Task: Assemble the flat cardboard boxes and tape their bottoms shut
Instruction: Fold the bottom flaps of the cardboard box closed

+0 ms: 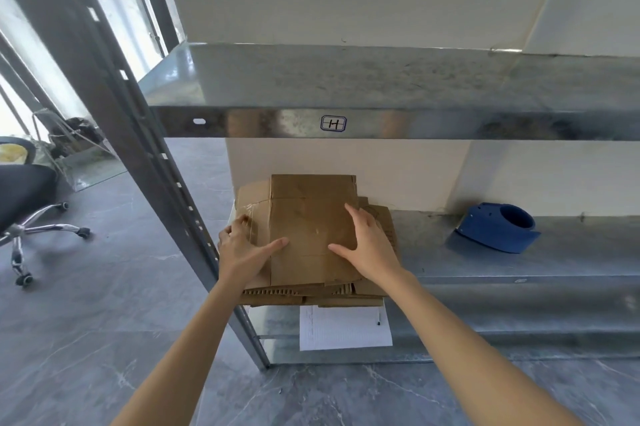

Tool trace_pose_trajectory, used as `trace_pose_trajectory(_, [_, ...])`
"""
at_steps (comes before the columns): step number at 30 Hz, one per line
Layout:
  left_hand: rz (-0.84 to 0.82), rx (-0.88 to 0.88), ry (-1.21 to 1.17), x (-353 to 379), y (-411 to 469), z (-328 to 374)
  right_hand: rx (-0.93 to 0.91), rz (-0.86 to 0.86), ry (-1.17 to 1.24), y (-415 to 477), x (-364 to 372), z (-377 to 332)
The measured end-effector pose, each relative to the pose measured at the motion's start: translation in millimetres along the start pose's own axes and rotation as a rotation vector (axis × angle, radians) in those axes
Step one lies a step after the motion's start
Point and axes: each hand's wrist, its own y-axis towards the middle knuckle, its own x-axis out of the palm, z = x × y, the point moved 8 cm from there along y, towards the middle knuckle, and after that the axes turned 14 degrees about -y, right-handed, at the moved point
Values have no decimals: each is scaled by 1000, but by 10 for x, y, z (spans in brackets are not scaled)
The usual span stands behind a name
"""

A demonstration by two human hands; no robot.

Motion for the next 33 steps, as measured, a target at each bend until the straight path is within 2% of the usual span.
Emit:
trace_pose_trajectory(8, [-69, 248, -125, 60, -353, 636, 15, 200, 187, -272, -581, 124])
trace_pose_trajectory(12, [-132, 414, -123, 334, -573, 956, 79, 319, 303, -444, -864, 434])
trace_pose_trajectory(17, [-269, 515, -140, 899, -749, 1235, 151, 368, 307, -592, -1043, 951])
trace_pose_trajectory(24, [-380, 563, -216, 1764, -948, 1463, 204, 403, 314, -677, -1224, 1892])
trace_pose_trajectory(33, [-288, 502, -167, 2746, -1113, 1487, 144, 273, 312, -542, -1402, 2948])
